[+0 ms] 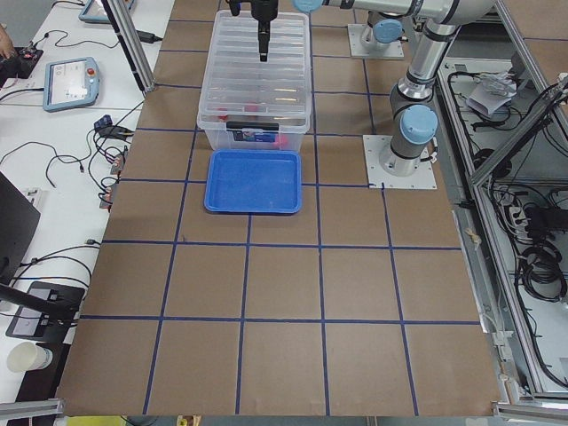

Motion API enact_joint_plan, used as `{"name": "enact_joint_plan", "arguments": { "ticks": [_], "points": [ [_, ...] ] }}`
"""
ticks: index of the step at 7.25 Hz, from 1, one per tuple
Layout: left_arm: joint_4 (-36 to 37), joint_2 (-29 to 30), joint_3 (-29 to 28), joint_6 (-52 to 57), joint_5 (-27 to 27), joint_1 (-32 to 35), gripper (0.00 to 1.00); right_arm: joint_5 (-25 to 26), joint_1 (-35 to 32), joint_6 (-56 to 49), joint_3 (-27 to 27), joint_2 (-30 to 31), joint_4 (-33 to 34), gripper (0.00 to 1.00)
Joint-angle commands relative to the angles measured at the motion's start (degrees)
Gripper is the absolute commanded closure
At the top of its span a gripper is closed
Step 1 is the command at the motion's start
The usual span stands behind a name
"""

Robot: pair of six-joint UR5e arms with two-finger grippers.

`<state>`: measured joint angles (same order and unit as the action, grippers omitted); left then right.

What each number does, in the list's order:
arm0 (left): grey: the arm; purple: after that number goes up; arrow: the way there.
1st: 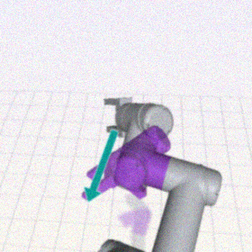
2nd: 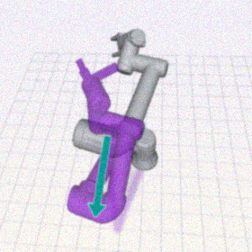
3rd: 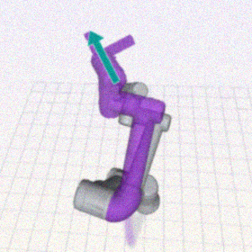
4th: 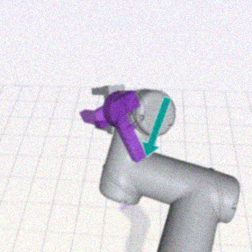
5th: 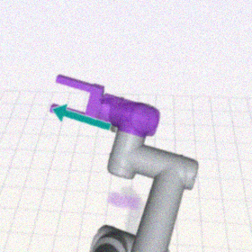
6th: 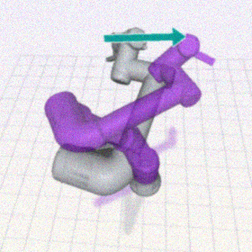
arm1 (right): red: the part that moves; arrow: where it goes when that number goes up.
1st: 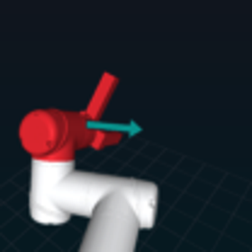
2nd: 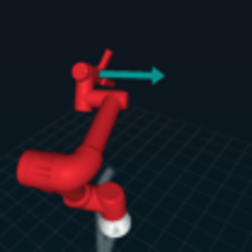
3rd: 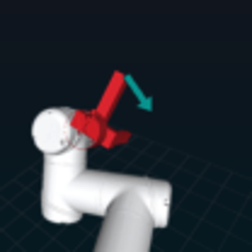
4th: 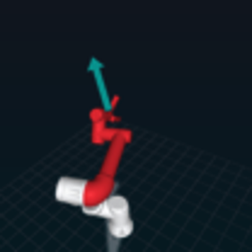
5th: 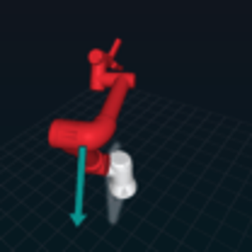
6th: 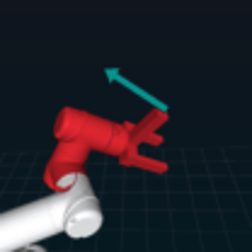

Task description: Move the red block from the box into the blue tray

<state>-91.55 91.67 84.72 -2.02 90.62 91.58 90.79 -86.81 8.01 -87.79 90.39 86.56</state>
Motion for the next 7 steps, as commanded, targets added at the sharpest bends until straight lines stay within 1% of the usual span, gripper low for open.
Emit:
{"name": "enact_joint_plan", "arguments": {
  "ticks": [1,3,4,7],
  "points": [
    [0.0,0.0,0.0,0.0,0.0,0.0,0.00,0.6,0.6,-0.1,-0.1,-0.5,0.8,0.00],
    [0.0,0.0,0.0,-0.1,0.0,0.0,0.00,0.0,4.4,0.0,-0.4,-2.8,-0.2,0.00],
    [-0.1,0.0,0.0,-0.1,0.0,0.0,0.00,-0.5,4.4,0.1,-0.9,-5.3,-0.3,0.00],
    [-0.1,0.0,0.0,-0.1,-0.1,0.0,0.00,-0.4,3.2,0.3,-0.6,-8.4,2.0,0.00]
  ]
}}
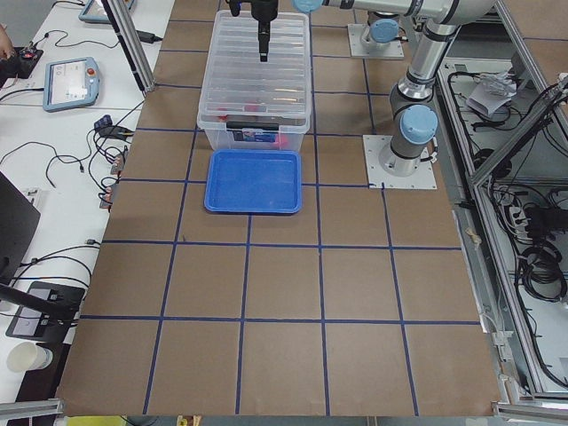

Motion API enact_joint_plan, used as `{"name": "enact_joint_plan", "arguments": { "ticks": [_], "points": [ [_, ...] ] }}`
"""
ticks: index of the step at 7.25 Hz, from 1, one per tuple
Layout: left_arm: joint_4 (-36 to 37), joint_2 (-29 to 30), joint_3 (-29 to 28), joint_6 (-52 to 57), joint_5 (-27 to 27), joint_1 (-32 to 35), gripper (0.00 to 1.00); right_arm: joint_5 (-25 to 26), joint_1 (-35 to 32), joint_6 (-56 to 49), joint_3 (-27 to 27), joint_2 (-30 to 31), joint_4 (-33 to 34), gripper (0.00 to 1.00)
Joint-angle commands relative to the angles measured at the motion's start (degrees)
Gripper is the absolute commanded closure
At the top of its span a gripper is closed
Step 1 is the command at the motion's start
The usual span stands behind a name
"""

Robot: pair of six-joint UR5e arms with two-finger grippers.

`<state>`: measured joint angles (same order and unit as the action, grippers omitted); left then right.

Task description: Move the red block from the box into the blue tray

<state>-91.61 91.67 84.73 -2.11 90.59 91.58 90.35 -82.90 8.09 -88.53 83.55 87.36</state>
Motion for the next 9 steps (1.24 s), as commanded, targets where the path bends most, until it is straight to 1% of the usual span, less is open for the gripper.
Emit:
{"name": "enact_joint_plan", "arguments": {
  "ticks": [1,2,4,7,9],
  "points": [
    [0.0,0.0,0.0,0.0,-0.1,0.0,0.00,-0.1,-2.0,-0.2,-0.1,-2.6,5.9,0.00],
    [0.0,0.0,-0.1,0.0,-0.1,0.0,0.00,0.0,-3.3,-0.1,-0.1,-4.3,7.3,0.00],
    [0.0,0.0,-0.1,0.0,-0.1,0.0,0.00,-0.1,-3.9,-0.1,-0.4,-6.0,6.4,0.00],
    [0.0,0.2,-0.1,0.0,-0.1,0.0,0.00,0.0,-4.3,-0.2,-0.5,-8.7,7.3,0.00],
    [-0.1,-0.1,0.0,0.0,0.0,0.0,0.00,0.5,-4.3,-0.2,-0.6,-9.0,7.4,0.00]
  ]
}}
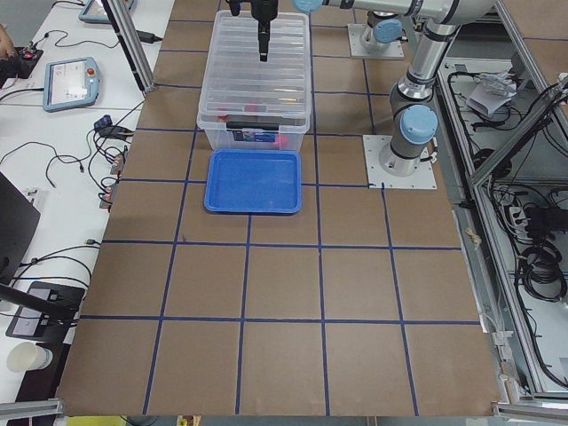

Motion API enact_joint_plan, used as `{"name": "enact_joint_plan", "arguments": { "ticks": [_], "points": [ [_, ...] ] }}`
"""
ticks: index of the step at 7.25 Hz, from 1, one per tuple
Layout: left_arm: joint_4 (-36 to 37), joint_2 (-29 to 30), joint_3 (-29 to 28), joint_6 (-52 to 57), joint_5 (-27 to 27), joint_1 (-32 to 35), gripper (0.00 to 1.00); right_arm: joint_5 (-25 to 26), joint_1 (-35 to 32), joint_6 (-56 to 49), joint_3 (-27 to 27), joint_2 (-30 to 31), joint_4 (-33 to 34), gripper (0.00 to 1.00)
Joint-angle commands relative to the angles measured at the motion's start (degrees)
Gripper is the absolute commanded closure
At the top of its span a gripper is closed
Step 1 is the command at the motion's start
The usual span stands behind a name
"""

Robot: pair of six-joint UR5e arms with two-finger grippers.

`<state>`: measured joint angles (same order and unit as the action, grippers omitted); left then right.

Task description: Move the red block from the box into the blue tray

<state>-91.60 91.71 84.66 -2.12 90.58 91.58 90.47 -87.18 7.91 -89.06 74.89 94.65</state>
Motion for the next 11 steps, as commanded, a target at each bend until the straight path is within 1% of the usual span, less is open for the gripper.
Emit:
{"name": "enact_joint_plan", "arguments": {
  "ticks": [1,4,6,8,10,11],
  "points": [
    [0.0,0.0,0.0,0.2,0.0,0.0,0.00,0.5,0.0,0.0,-0.1,-0.4,0.0,0.00],
    [0.2,0.0,0.1,0.1,0.0,0.1,0.00,0.8,0.1,0.0,-0.1,-1.1,-0.3,0.00],
    [-0.1,-1.2,0.2,1.1,0.8,-0.3,0.00,0.8,0.5,-0.1,-0.1,-1.1,-0.5,0.00],
    [0.3,-0.1,0.4,1.1,-0.1,-0.1,0.00,0.9,0.8,-0.1,-0.1,-1.1,-0.5,0.00],
    [0.5,2.1,0.9,0.4,-0.1,-0.1,0.00,3.8,1.0,-2.0,-0.1,-1.1,-0.4,0.00],
    [0.5,2.2,1.3,1.1,-0.1,0.2,0.00,3.9,1.0,-2.7,-0.1,-1.1,-0.4,0.00]
  ]
}}
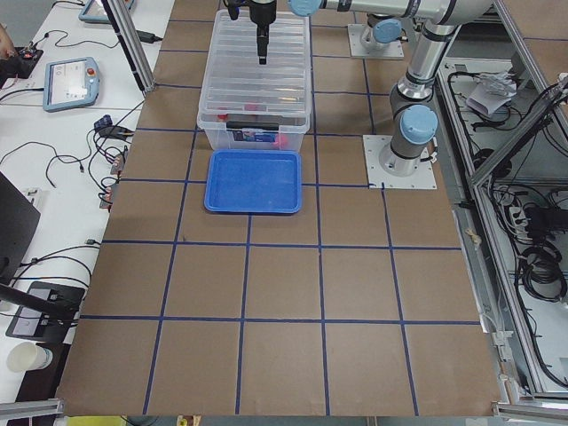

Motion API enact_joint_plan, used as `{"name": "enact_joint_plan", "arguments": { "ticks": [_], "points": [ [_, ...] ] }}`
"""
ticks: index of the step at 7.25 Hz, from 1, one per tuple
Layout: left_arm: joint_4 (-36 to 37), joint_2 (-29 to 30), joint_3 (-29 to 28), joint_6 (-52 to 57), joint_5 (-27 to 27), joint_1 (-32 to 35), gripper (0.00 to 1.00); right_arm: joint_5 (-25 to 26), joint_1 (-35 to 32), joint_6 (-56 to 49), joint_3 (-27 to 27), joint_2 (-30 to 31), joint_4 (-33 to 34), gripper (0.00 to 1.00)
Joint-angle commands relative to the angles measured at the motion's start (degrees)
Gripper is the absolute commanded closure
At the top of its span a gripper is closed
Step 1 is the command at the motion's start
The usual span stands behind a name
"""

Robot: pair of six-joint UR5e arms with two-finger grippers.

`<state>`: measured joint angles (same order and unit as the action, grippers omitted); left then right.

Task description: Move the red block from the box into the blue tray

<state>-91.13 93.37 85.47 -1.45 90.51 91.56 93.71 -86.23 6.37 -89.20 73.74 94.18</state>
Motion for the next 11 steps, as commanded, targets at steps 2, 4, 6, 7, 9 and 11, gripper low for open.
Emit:
{"name": "enact_joint_plan", "arguments": {
  "ticks": [2,4,6,7,9,11],
  "points": [
    [0.3,0.5,0.5,0.3,0.1,0.3,0.00,2.9,2.7,-4.8,0.0,0.1,-0.4,0.00],
    [0.3,0.5,0.6,0.5,0.1,0.1,0.00,3.0,5.3,-7.9,0.0,0.2,-0.6,0.00],
    [2.5,1.7,0.7,7.2,0.0,-0.7,0.00,4.4,8.3,-13.2,0.0,0.4,-0.5,0.00],
    [3.7,2.8,0.9,9.5,0.1,-0.7,0.00,6.6,9.7,-15.8,0.1,0.4,-0.2,0.00],
    [10.7,6.9,2.8,9.1,-0.2,-0.9,0.00,7.2,12.3,-19.5,0.1,0.7,-0.2,0.00],
    [19.1,9.0,8.9,3.3,-1.5,-0.9,0.00,7.9,14.4,-20.5,0.1,0.8,-0.4,0.00]
  ]
}}
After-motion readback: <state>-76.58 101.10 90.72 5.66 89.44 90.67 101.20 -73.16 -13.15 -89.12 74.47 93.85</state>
